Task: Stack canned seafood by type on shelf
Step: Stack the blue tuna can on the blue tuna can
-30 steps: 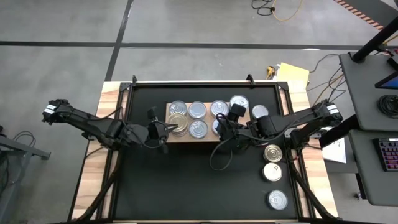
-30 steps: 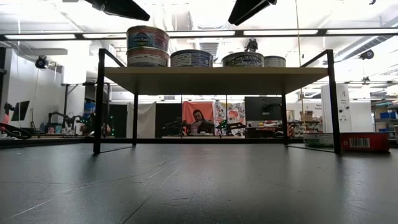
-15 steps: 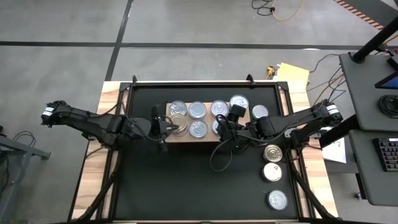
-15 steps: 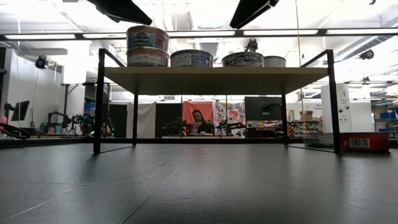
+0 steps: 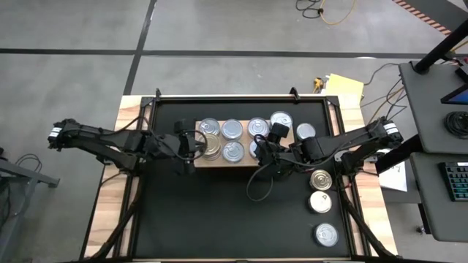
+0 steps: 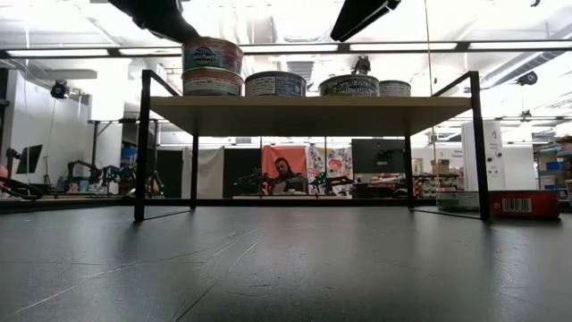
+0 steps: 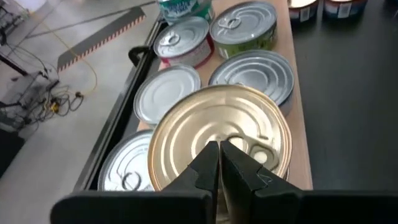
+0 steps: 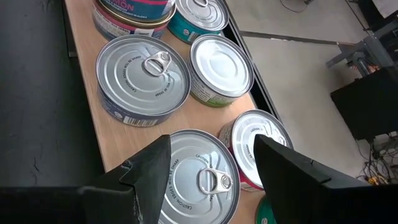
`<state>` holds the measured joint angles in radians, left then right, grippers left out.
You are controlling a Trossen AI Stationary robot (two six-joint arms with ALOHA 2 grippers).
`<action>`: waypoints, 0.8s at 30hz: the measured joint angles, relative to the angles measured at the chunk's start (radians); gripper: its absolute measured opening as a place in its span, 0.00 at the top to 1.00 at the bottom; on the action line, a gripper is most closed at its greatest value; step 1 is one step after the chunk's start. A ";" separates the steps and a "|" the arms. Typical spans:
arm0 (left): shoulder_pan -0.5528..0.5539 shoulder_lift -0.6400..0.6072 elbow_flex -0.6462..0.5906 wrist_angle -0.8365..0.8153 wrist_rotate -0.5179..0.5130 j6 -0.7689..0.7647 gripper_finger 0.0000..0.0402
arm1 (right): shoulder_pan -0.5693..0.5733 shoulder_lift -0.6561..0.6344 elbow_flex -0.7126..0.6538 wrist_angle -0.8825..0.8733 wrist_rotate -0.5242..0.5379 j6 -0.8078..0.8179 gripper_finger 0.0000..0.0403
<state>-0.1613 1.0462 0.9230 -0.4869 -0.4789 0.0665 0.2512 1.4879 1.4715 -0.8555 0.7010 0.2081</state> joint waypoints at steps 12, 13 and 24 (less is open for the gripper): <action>-0.001 -0.001 0.000 -0.008 0.051 -0.032 1.00 | 0.000 0.000 0.000 0.000 0.000 0.000 0.46; -0.001 -0.001 0.000 -0.010 0.051 -0.035 1.00 | 0.000 0.000 0.000 0.000 0.000 0.000 0.46; -0.001 -0.002 0.002 -0.025 0.101 -0.066 1.00 | 0.000 0.000 0.000 0.000 0.000 0.000 0.46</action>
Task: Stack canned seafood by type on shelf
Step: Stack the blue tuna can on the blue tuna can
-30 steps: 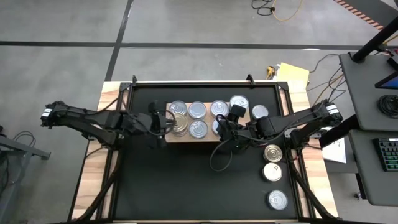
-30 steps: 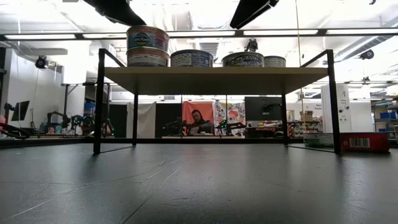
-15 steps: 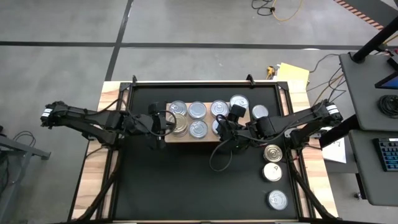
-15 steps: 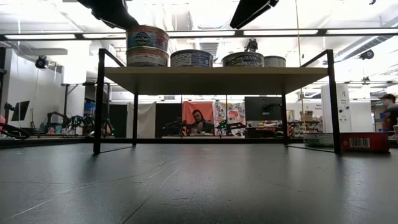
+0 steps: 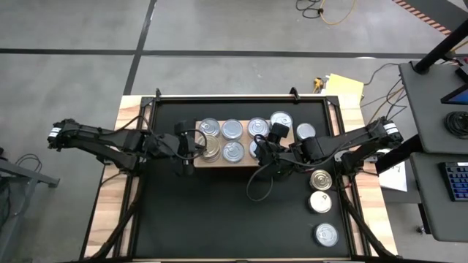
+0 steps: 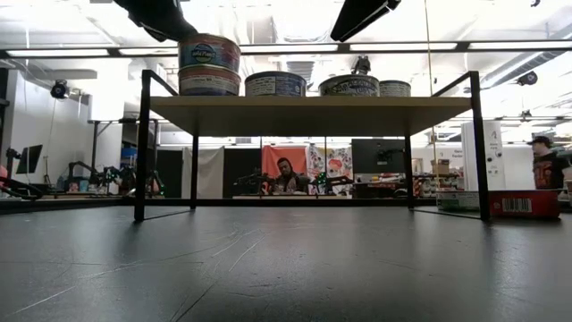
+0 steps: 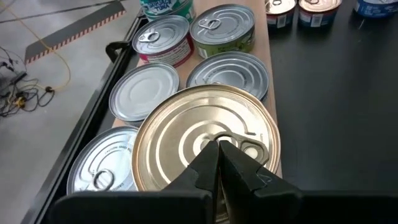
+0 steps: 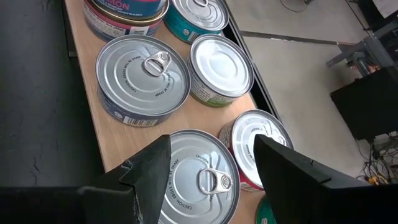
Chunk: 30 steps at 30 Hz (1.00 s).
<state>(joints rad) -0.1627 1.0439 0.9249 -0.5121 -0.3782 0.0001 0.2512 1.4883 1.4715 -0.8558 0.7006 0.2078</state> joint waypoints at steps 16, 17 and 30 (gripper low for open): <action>0.000 -0.011 0.043 -0.040 0.011 -0.009 1.00 | 0.000 0.000 0.000 0.000 0.000 0.001 0.46; 0.000 -0.012 0.051 -0.044 0.010 -0.006 1.00 | 0.000 0.000 0.000 0.000 0.000 0.001 0.46; -0.008 -0.020 0.090 -0.045 -0.005 0.043 1.00 | 0.000 -0.003 0.000 -0.052 -0.001 0.045 0.46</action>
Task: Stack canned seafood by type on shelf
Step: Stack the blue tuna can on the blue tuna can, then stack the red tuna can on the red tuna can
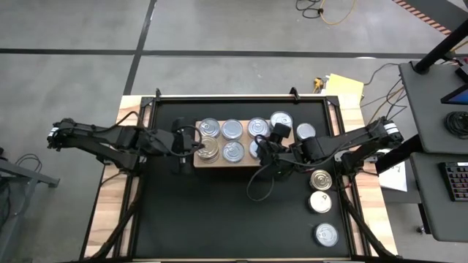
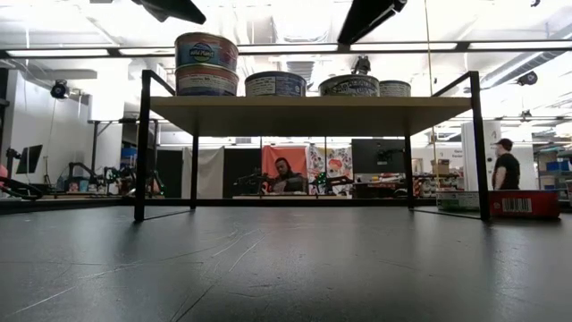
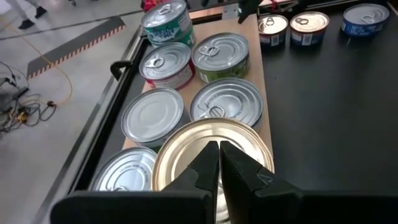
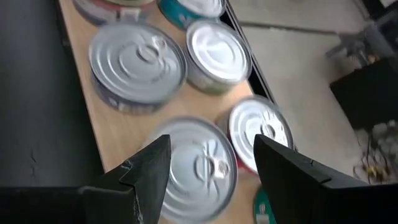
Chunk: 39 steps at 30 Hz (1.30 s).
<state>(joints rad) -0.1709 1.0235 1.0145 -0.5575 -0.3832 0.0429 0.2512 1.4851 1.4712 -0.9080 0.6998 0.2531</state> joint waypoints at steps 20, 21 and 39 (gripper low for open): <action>-0.346 -0.007 -0.009 0.064 -0.482 0.095 1.00 | 0.178 -0.078 0.009 -0.410 -0.039 0.629 0.46; -0.364 -0.007 -0.009 0.064 -0.505 0.094 1.00 | 0.182 -0.085 0.009 -0.428 -0.067 0.666 0.46; -0.465 -0.008 -0.009 0.048 -0.642 0.096 1.00 | 0.276 -0.095 -0.056 -0.524 -0.500 1.094 0.46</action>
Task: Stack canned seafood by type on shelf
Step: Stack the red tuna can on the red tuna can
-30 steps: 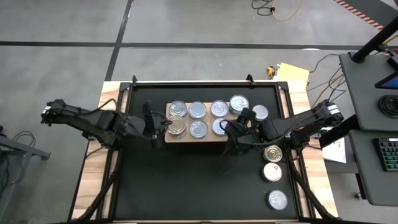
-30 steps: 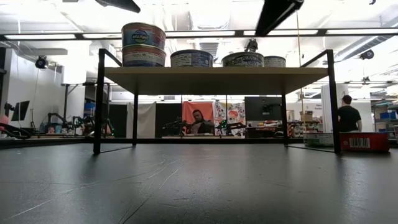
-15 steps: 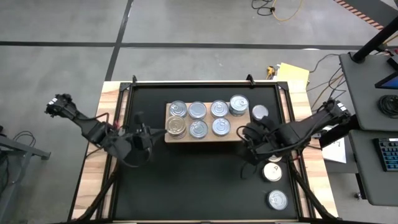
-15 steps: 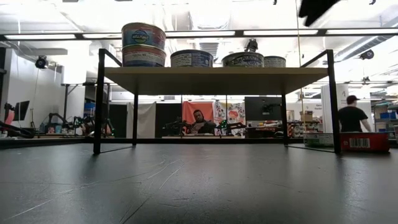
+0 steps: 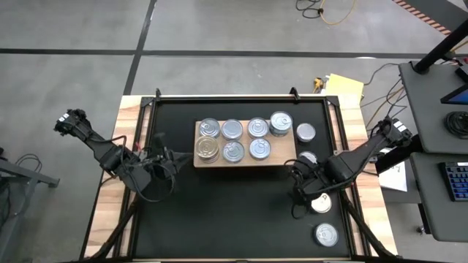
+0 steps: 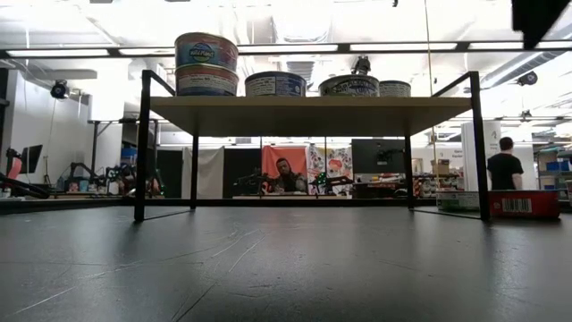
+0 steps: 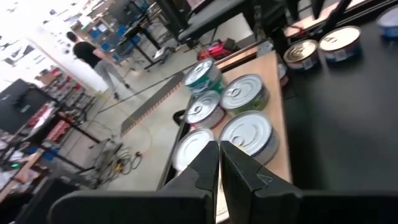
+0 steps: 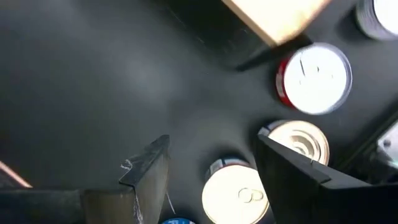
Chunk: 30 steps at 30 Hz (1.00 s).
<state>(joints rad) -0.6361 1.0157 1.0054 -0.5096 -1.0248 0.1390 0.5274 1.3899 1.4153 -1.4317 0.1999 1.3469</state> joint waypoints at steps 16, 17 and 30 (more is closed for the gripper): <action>0.001 0.002 0.000 -0.028 -0.006 -0.001 1.00 | 0.031 -0.019 -0.194 0.009 -0.122 0.199 0.46; 0.001 0.002 0.000 -0.032 -0.006 -0.001 1.00 | 0.032 -0.019 -0.204 0.009 -0.122 0.194 0.46; 0.001 0.004 -0.002 -0.040 -0.006 -0.005 1.00 | 0.031 -0.019 -0.424 0.190 -0.024 0.025 0.46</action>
<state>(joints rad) -0.6350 1.0195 1.0031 -0.5498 -1.0306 0.1336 0.5587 1.3705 0.9909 -1.2416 0.1761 1.3715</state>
